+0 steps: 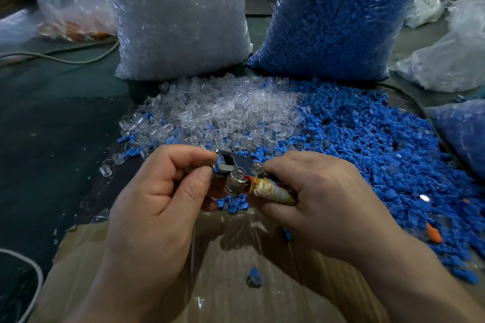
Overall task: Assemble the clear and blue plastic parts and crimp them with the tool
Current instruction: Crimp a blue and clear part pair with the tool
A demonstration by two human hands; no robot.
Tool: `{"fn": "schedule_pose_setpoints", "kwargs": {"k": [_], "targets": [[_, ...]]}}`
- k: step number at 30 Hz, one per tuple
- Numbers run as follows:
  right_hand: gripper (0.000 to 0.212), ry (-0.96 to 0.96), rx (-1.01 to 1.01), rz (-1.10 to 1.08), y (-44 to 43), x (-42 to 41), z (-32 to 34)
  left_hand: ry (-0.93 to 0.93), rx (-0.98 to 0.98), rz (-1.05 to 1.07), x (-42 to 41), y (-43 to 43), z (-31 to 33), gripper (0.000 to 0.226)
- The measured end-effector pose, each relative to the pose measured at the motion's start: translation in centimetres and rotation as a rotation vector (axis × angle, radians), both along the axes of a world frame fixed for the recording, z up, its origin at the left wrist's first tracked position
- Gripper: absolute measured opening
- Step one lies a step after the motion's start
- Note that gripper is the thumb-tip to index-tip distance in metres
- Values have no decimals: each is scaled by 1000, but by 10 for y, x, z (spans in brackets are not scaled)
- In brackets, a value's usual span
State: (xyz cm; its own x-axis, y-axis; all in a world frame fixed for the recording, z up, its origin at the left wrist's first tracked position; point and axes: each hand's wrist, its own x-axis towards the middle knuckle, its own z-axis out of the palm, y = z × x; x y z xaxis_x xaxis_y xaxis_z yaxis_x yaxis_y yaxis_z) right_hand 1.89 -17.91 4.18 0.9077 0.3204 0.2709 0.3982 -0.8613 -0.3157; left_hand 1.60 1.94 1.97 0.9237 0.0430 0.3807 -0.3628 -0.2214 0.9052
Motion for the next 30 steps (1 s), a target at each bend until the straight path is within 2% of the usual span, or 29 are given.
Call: {"fn": "schedule_pose_setpoints", "kwargs": {"k": [4,9,12,15,19,21,25,27,30], "targets": [[27,0,11,-13,2,-2,0,-6,12,2,-1,2,1,18],[43,-75,-15,-19,-3,1,-4,22,43,69,0,0,1,13],[57,-79,-102,-78,-5,5,-11,122,7,119,3,0,-7,29],[64,-14,-239,-128,-6,11,-13,216,-1,99,4,-3,-8,32],[66,56,-301,-140,-4,15,-16,313,-33,57,4,-9,-8,34],[62,23,-270,-124,-5,15,-17,342,-40,40,4,-12,-9,34],[36,-158,-45,30,7,8,-13,362,-12,39,1,-16,-11,25],[23,-215,-25,114,15,5,-12,292,94,57,-2,-17,-10,16],[18,-220,-10,122,18,2,-13,152,201,23,-7,-17,-7,9]]}}
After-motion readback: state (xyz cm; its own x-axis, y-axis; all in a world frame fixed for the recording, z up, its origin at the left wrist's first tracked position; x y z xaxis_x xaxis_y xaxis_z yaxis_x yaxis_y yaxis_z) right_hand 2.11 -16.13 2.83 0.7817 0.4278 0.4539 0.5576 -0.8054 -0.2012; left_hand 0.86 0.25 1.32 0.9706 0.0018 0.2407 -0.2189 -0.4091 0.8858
